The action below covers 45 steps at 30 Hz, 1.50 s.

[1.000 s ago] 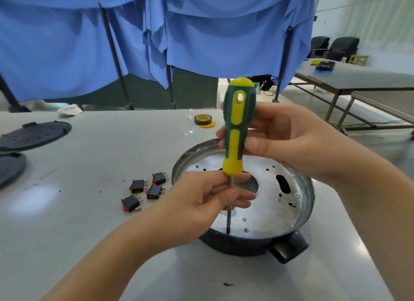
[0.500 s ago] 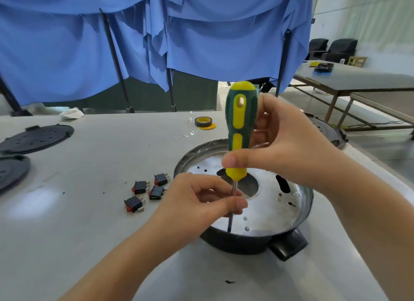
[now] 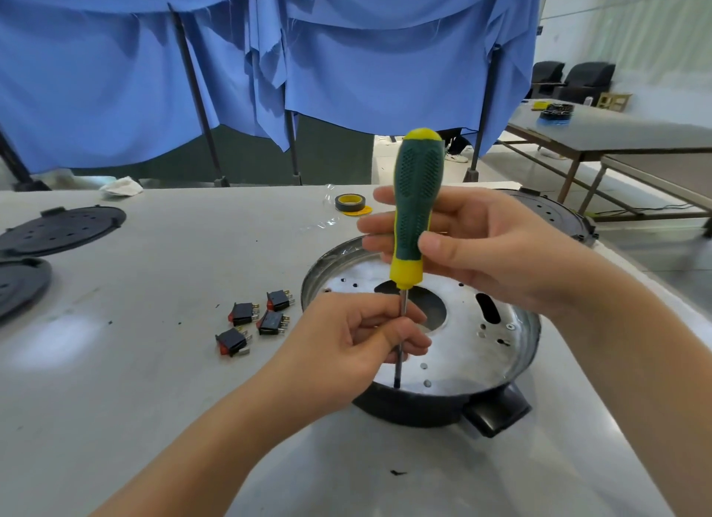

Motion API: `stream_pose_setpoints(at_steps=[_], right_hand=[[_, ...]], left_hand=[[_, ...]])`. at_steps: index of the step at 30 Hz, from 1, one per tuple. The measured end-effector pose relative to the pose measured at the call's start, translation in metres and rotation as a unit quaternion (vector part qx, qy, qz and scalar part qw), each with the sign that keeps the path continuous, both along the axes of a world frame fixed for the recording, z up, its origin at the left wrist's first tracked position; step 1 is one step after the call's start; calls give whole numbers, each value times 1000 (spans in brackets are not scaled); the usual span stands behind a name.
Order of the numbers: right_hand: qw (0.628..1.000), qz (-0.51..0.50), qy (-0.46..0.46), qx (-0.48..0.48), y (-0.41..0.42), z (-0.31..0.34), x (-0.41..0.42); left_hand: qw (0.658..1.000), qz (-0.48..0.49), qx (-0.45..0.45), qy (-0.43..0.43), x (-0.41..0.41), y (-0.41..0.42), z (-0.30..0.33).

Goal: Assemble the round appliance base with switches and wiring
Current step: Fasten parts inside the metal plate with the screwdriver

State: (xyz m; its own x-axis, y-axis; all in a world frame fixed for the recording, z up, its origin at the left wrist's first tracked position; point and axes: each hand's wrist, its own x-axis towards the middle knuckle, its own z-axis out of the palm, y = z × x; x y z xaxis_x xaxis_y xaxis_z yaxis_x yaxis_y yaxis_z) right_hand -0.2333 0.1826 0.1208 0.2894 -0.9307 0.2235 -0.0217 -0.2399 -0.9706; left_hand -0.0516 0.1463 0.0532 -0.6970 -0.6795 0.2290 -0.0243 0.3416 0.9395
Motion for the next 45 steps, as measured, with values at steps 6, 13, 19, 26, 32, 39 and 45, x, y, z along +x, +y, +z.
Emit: stream_pose_setpoints(at_steps=[6,13,19,26,32,39,45], right_hand=[[962,-196,141,-127,-1,2,13],[949,-197,190,-154,5,3,21],[998,20,54,-21,4,3,4],[966,-180,158,-96,2,2,14],[933,-238,222,-154,0,-1,23],[998,6,33,-45,4,4,2],[983,-131,83,-99,1,2,12]], left_hand=[[999,-32,-14,-19,0,0,0],[996,53,-65,16,-3,1,-7],[999,33,11,33,-6,1,-10],[1000,-18,-7,-8,-4,0,-8],[999,-39,-31,-17,-1,0,-6],[998,-53,-35,-29,1,-3,-7],[997,-61,-23,-34,1,-3,-5]])
